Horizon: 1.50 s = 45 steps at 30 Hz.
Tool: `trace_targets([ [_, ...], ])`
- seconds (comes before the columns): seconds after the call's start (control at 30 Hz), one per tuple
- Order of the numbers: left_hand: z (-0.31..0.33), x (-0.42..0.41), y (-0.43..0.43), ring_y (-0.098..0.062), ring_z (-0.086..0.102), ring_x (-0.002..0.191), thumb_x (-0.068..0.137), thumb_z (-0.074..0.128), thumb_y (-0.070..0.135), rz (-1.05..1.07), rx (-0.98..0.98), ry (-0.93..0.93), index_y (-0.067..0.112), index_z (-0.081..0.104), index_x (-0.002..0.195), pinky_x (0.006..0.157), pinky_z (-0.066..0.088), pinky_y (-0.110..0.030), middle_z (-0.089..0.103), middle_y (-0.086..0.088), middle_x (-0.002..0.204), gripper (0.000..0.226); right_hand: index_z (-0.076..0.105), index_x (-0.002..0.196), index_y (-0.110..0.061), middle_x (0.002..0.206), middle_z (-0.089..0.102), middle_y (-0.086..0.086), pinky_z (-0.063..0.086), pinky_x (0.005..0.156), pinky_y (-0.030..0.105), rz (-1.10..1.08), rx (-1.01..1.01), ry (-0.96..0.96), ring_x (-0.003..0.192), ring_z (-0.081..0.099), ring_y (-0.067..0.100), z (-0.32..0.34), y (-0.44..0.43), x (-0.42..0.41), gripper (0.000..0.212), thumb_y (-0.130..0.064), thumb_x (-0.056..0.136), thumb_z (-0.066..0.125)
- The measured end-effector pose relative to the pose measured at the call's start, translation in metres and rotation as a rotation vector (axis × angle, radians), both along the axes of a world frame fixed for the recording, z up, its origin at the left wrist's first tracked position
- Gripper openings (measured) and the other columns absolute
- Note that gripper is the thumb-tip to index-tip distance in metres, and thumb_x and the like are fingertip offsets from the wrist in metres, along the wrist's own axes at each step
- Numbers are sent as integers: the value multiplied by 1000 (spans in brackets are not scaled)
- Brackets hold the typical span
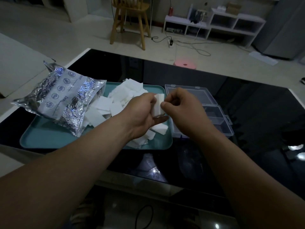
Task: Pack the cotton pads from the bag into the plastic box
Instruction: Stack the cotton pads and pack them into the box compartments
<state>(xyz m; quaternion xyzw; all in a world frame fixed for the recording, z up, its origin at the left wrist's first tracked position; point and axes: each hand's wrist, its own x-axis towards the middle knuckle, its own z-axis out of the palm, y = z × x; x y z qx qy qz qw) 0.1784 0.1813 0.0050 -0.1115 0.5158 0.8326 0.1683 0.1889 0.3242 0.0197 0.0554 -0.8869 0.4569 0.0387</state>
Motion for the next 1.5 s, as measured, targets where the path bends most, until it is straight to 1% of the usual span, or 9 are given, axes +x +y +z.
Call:
trace_targets([
  [0.13, 4, 2, 7, -27, 68, 90, 100, 39, 6, 17, -128, 74, 5, 56, 113, 78, 63, -43, 64, -17, 107, 21, 63, 92, -24, 85, 68, -4, 48, 65, 25, -1, 26, -27, 78, 65, 10, 1, 2, -1, 16, -38, 95, 69],
  [0.27, 11, 6, 20, -24, 60, 81, 94, 35, 5, -30, -239, 128, 6, 48, 94, 79, 62, -45, 56, -13, 86, 13, 61, 92, -23, 85, 66, -4, 46, 63, 22, -7, 118, 10, 79, 64, 12, -5, 4, -4, 11, -25, 95, 71],
  [0.4, 11, -8, 26, -26, 63, 103, 102, 38, 17, 25, -413, 182, 20, 46, 133, 94, 56, -49, 59, -7, 113, 33, 58, 103, -20, 98, 65, -3, 44, 61, 17, -149, -19, 8, 83, 63, 9, 2, 25, -27, 17, -16, 94, 72],
  [0.6, -10, -15, 25, -22, 59, 114, 102, 46, 17, -207, -1073, 485, 16, 57, 136, 93, 47, -32, 59, -4, 133, 35, 62, 100, -16, 100, 69, 10, 55, 68, 36, -267, -63, -153, 89, 69, 24, -18, 67, -53, 14, -15, 93, 74],
  [0.73, -25, -16, 34, -25, 55, 118, 100, 49, 18, -334, -1296, 593, 16, 56, 135, 97, 46, -36, 53, -7, 138, 36, 63, 105, -15, 99, 69, 4, 45, 61, 26, -201, 12, -211, 85, 67, 17, -38, 61, -60, 16, -20, 94, 74],
  [0.93, -37, -20, 37, -26, 55, 120, 101, 47, 20, -338, -1341, 619, 19, 50, 139, 98, 46, -41, 54, -8, 136, 38, 65, 93, -12, 89, 70, 9, 56, 68, 41, -178, 158, -262, 78, 67, 23, -45, 58, -68, 12, -14, 88, 75],
  [1.03, -40, -22, 38, -28, 53, 123, 98, 48, 16, -370, -1365, 612, 20, 48, 144, 101, 45, -42, 53, -10, 135, 47, 64, 82, -14, 81, 70, 9, 55, 68, 39, -160, 187, -293, 74, 64, 24, -45, 57, -71, 12, -12, 87, 75],
  [1.13, -41, -22, 39, -29, 51, 124, 95, 49, 16, -377, -1395, 607, 20, 48, 146, 101, 44, -42, 52, -10, 135, 51, 63, 76, -18, 78, 71, 7, 60, 80, 46, -174, 252, -305, 80, 69, 27, -49, 54, -74, 12, -19, 84, 73],
  [1.5, -32, -19, 32, -26, 51, 125, 95, 49, 12, -291, -1362, 647, 20, 54, 142, 104, 43, -40, 52, -9, 136, 48, 62, 80, -24, 83, 69, -3, 55, 90, 47, -233, 409, -224, 85, 66, 23, -55, 44, -70, 11, -30, 87, 66],
])
